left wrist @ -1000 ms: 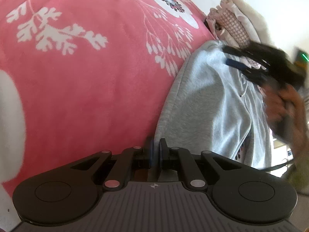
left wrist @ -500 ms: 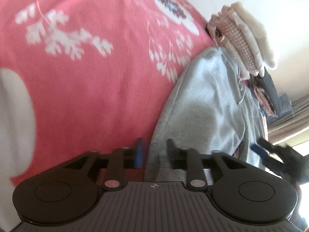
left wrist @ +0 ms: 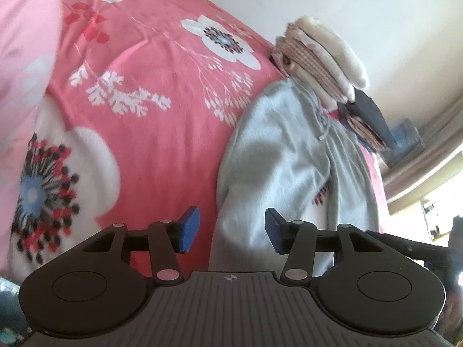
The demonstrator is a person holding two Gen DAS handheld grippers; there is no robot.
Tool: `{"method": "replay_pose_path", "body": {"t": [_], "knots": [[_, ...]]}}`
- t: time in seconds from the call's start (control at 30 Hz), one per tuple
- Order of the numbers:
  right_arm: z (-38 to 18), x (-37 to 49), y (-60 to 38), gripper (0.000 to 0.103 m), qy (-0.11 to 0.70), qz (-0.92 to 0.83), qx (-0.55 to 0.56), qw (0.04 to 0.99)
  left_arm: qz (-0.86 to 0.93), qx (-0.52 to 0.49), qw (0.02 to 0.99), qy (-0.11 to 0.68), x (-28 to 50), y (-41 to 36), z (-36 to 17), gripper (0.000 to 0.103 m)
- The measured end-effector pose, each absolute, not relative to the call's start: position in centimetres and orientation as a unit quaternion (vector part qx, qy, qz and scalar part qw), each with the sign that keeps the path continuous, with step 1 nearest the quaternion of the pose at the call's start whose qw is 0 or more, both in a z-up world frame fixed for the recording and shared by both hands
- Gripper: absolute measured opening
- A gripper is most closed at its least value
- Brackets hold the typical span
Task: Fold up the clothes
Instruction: 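Open both grippers and withdraw them from the folded sweatpants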
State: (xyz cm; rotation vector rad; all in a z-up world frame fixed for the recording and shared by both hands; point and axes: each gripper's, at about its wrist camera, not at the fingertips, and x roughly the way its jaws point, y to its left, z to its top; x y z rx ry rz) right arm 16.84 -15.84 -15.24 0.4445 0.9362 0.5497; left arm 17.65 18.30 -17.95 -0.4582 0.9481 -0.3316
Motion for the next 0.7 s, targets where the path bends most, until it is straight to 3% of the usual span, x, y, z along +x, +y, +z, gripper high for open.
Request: {"method": "replay_pose_path", "body": {"t": [0.2,0.3,0.47,0.7], "knots": [[-13.9,15.3,-16.6,0.065,0.471,0.248,0.163,0.831,-0.175,-0.166,0.862,0.445,18.0,17.4,-17.1,0.05],[-13.6,16.8,-17.5,0.074,0.49,0.267,0.162,0.814,-0.16,-0.128,0.872,0.444,18.4,16.3,-15.8,0.05],[-14.9,16.9,-18.7,0.074,0.529,0.289,0.167,0.78,-0.111,-0.085,0.892,0.43,16.7,13.9,-14.0,0.05],[-17.5,9.7,-21.5,0.074,0.494,0.306,0.171,0.796,0.009,-0.068,0.915,0.397,10.9,11.6,-12.4,0.05]]}}
